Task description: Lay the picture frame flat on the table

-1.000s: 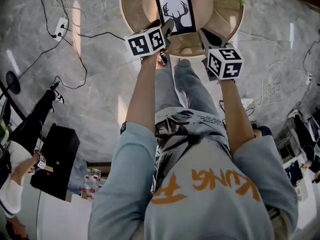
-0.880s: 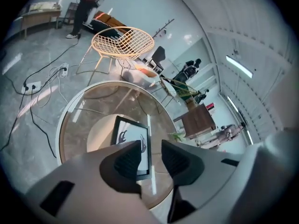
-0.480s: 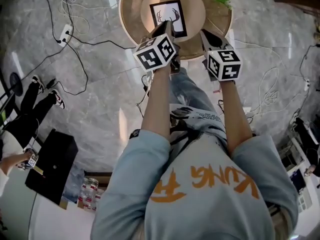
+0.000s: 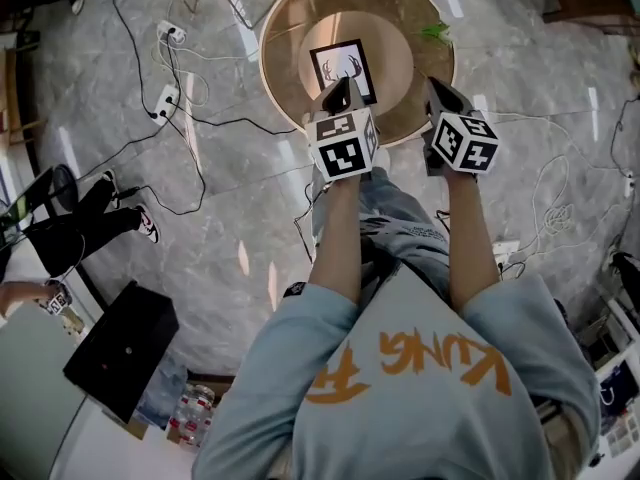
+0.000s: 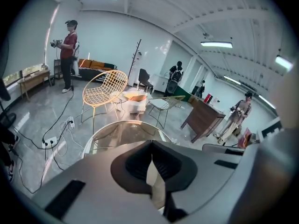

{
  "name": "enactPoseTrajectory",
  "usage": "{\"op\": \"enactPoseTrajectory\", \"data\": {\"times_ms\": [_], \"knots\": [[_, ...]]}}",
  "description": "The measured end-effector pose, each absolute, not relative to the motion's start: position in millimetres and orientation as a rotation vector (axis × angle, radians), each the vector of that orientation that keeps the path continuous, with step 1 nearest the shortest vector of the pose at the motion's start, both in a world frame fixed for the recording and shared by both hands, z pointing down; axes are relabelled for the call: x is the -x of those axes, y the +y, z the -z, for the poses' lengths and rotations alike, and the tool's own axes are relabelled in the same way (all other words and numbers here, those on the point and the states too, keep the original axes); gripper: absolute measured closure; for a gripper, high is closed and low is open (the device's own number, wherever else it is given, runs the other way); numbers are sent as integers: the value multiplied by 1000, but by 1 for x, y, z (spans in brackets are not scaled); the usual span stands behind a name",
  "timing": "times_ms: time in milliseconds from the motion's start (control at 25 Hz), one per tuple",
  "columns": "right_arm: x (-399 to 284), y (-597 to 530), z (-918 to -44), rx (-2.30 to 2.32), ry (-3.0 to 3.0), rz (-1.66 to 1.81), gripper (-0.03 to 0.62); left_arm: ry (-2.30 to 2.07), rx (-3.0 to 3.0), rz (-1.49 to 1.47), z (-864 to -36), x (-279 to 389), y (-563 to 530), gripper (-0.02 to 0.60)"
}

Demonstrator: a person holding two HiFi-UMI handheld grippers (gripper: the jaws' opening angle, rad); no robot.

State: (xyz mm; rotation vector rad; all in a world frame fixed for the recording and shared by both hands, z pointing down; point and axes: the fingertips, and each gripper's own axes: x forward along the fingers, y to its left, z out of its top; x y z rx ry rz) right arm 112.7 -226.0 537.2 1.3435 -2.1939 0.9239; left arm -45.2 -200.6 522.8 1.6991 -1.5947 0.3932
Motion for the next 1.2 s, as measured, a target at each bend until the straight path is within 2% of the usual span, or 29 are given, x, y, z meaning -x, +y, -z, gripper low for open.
{"op": "enactPoseTrajectory", "data": {"times_ms": [280,800,1200], "knots": [[-102,-250,-462,-1332,-2358,-766,597,-1676,-1830,-307,-451,38,-225,561],[-124,-264,-334,-1373,-2596,-485,597,-1857,-2135,-59,-300,14,-228,561],[-107,-265,-241,-1352,-2748,-202,597,-2045,-2211,22,-221,35,-225,561]]}}
